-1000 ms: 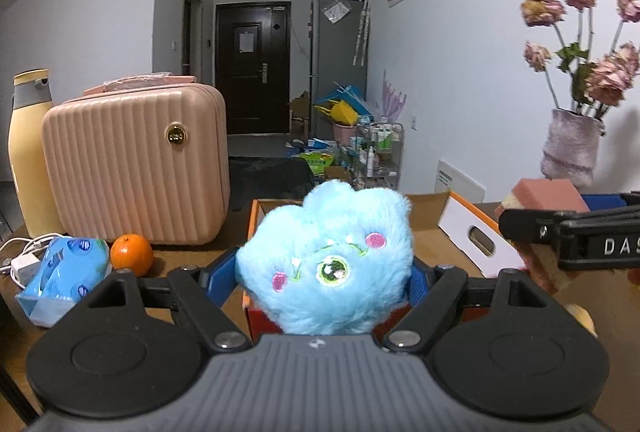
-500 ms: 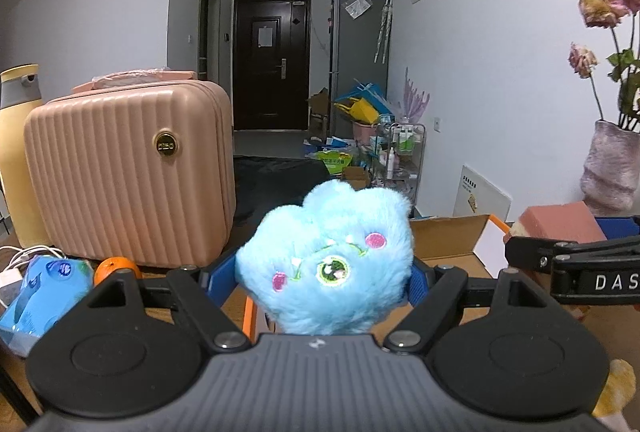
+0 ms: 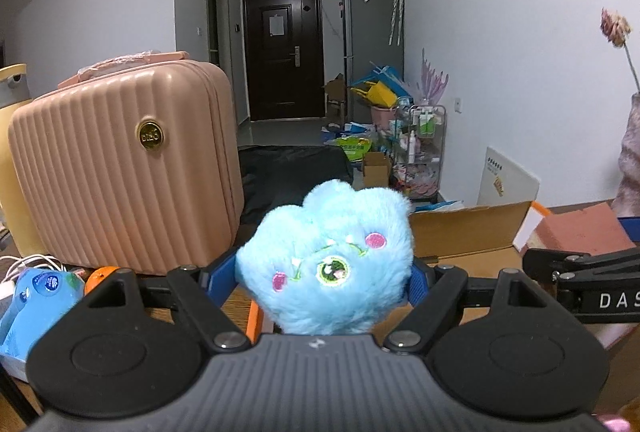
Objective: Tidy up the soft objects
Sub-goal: 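Open both grippers to drop plush and sponge into the box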
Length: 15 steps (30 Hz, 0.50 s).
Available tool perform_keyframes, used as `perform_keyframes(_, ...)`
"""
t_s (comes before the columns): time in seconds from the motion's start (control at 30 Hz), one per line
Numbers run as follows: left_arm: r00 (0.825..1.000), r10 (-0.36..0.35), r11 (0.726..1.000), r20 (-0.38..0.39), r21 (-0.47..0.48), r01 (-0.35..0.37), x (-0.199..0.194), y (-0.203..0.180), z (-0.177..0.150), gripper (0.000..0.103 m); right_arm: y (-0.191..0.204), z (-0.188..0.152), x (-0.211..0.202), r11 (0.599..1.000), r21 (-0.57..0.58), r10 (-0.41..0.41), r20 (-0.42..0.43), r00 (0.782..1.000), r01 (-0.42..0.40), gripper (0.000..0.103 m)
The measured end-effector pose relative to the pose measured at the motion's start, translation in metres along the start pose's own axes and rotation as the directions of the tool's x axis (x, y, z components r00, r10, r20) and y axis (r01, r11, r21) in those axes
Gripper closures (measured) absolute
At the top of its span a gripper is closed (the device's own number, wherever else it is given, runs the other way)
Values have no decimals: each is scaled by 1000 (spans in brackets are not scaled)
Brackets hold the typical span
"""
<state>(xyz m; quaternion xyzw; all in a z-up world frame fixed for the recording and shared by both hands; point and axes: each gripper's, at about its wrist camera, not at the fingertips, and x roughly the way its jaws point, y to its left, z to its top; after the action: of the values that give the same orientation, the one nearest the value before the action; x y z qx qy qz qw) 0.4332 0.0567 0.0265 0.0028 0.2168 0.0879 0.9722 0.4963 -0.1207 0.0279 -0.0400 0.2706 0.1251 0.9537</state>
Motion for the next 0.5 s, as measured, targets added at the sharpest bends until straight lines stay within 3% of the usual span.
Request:
perform_keyframes(0.23, 999, 35, 999, -30, 16, -35, 18, 1, -8, 20, 0, -6, 14, 1000, 3, -10, -31, 999, 10, 3)
perform_keyframes(0.3, 998, 43, 999, -35, 20, -42, 20, 1, -10, 16, -2, -6, 15, 1000, 19, -5, -34, 999, 6, 2)
perform_keyframes(0.37, 999, 43, 999, -33, 17, -43, 21, 2, -12, 1, -4, -7, 16, 999, 32, -4, -45, 999, 6, 0)
perform_keyframes(0.5, 998, 63, 998, -20, -8, -63, 20, 5, -12, 0, -7, -6, 14, 999, 34, -16, -47, 999, 17, 0)
